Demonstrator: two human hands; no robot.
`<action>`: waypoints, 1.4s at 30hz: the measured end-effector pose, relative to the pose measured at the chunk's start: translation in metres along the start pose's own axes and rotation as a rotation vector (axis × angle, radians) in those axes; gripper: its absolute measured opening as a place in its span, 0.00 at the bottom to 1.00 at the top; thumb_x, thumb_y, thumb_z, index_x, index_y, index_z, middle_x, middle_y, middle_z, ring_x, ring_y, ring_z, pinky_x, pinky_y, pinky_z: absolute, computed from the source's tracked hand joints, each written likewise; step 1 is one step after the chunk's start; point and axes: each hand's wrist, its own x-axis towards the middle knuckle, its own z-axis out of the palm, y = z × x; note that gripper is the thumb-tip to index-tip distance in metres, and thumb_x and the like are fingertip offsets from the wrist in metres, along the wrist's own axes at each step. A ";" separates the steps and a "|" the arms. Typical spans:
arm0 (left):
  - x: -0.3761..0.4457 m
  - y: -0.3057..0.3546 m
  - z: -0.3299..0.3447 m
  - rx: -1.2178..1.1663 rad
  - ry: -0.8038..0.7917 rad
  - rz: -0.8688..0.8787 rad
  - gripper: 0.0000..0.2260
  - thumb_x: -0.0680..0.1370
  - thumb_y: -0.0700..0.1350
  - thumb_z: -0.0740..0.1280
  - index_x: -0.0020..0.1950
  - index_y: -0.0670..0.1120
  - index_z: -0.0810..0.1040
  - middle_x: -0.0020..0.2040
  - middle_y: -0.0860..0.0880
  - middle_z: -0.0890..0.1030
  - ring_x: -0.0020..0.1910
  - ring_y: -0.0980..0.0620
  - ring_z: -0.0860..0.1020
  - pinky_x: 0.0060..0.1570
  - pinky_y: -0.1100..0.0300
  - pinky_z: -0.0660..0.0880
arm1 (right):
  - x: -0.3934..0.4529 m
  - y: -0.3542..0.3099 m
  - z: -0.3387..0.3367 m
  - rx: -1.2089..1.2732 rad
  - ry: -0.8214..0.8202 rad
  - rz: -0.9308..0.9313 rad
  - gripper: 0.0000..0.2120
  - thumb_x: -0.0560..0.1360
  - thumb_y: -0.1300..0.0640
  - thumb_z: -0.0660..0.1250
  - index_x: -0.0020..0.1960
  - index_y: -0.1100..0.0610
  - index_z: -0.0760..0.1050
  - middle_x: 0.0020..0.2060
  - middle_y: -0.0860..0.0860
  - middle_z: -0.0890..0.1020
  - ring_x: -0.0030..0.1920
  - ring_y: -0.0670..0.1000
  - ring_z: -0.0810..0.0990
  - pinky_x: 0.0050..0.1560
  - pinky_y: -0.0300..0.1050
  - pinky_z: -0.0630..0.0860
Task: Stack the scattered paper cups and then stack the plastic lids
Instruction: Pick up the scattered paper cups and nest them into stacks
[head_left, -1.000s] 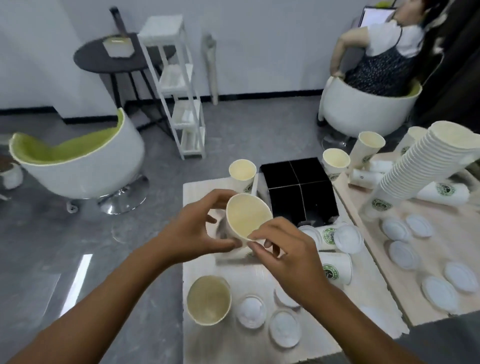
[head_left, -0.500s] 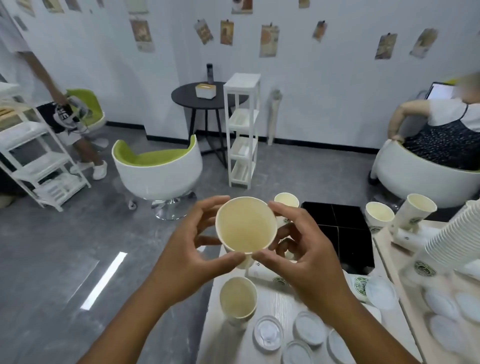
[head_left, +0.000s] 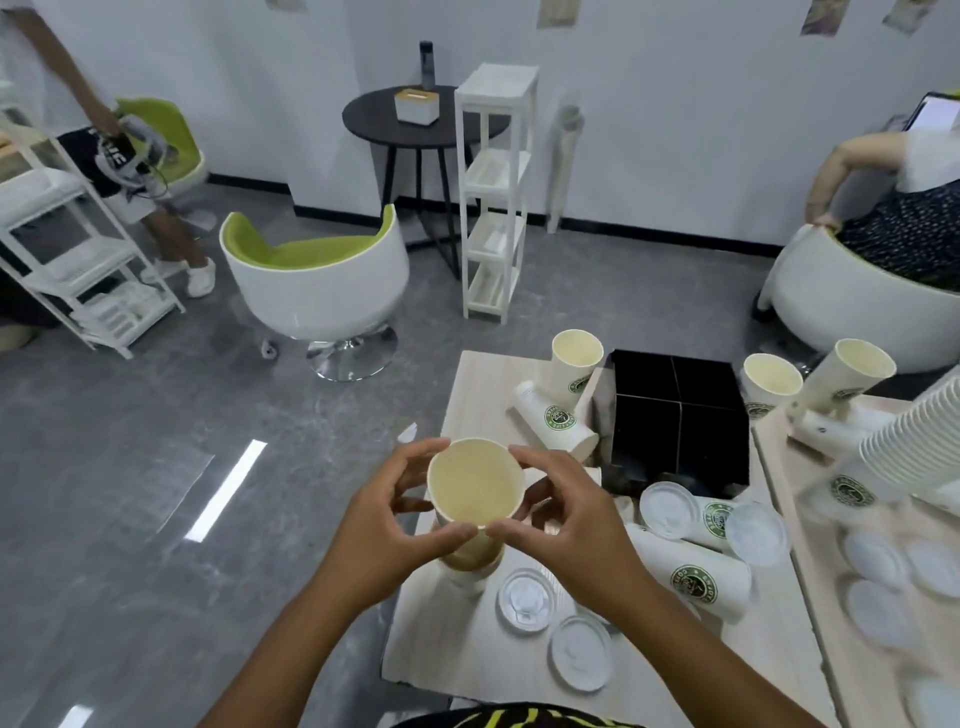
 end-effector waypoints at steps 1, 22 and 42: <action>0.001 -0.012 0.001 0.011 -0.009 -0.028 0.40 0.61 0.65 0.82 0.70 0.59 0.74 0.65 0.62 0.81 0.64 0.56 0.80 0.60 0.53 0.82 | 0.000 0.012 0.005 -0.046 -0.006 0.002 0.33 0.68 0.46 0.82 0.70 0.46 0.74 0.60 0.37 0.77 0.48 0.48 0.82 0.44 0.37 0.79; -0.002 -0.067 0.008 0.092 -0.080 -0.093 0.40 0.61 0.65 0.80 0.71 0.66 0.69 0.69 0.67 0.75 0.68 0.65 0.75 0.59 0.60 0.78 | -0.032 0.074 0.022 0.083 0.145 0.251 0.29 0.72 0.50 0.80 0.70 0.42 0.74 0.61 0.38 0.77 0.59 0.48 0.79 0.48 0.42 0.80; 0.197 -0.044 0.173 0.793 -0.794 0.169 0.34 0.71 0.56 0.79 0.74 0.53 0.71 0.69 0.54 0.77 0.67 0.51 0.75 0.65 0.48 0.75 | 0.007 0.182 -0.034 0.160 0.450 0.592 0.16 0.73 0.56 0.78 0.59 0.50 0.80 0.49 0.49 0.82 0.35 0.50 0.83 0.38 0.46 0.82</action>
